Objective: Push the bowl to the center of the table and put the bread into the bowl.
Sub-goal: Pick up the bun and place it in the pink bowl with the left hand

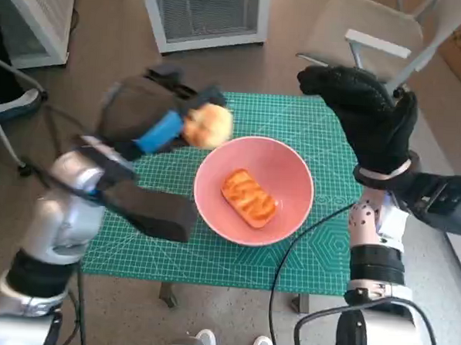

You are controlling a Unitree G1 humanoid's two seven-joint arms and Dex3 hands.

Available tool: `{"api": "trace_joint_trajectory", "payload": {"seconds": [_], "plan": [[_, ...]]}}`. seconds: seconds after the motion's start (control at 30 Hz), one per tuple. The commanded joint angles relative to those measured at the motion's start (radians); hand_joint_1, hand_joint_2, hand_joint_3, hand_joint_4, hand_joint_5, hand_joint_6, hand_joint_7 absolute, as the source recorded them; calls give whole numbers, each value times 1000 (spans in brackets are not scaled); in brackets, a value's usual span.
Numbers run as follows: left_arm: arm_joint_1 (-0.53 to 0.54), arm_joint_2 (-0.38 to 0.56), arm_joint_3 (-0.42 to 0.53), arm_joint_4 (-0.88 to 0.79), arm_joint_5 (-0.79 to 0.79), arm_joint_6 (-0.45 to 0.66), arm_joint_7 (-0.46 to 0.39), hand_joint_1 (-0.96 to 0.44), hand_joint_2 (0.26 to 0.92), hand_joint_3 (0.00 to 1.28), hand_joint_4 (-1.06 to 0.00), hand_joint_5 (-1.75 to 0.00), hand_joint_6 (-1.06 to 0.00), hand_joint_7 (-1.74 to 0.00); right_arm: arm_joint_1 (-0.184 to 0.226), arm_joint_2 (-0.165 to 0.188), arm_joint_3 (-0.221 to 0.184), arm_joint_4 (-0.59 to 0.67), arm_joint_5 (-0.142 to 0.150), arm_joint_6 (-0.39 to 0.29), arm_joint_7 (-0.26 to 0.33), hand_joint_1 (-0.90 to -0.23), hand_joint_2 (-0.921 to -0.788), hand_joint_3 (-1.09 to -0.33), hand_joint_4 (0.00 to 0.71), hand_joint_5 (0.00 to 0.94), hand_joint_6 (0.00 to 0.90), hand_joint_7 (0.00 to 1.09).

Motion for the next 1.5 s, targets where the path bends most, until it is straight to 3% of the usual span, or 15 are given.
{"api": "trace_joint_trajectory", "payload": {"seconds": [0.03,0.23,0.4,0.6,0.8,0.93,1.37,1.5], "plan": [[-42,-44,-38,19,11,-21,-11,1,920,106,-623,-1160,-604,-1270,23,-11,-5,-2,7,15,12,-638,-921,-710,211,1,-1,591],[-53,-77,-60,57,26,-39,-3,1,920,84,-647,-1130,-629,-1247,27,-14,-10,-5,7,20,14,-639,-921,-709,211,1,-1,593],[-70,-115,-106,147,41,-85,32,1,912,36,-741,-1054,-673,-1185,39,-18,-13,-15,8,18,10,-639,-921,-707,215,3,-1,594],[-80,-128,-112,188,48,-108,41,2,907,28,-764,-1089,-693,-1109,44,-19,-13,-20,8,20,7,-640,-921,-704,216,4,-1,596],[-88,-138,-120,214,51,-111,25,2,906,27,-766,-1092,-696,-1101,49,-21,-14,-26,8,20,3,-640,-921,-703,217,4,-1,596],[-105,-150,-138,257,50,-101,-6,2,916,34,-737,-1186,-682,-1044,61,-25,-17,-35,6,18,-4,-649,-921,-698,221,5,-1,596],[-102,-165,-131,284,42,-80,-6,1,920,42,-719,-1246,-675,-1004,68,-25,-20,-36,6,24,-9,-651,-921,-691,226,7,2,595],[-95,-175,-123,283,23,-49,-34,1,920,75,-669,-1300,-649,-1027,67,-24,-19,-37,6,26,-12,-650,-921,-690,226,6,3,593]]}}
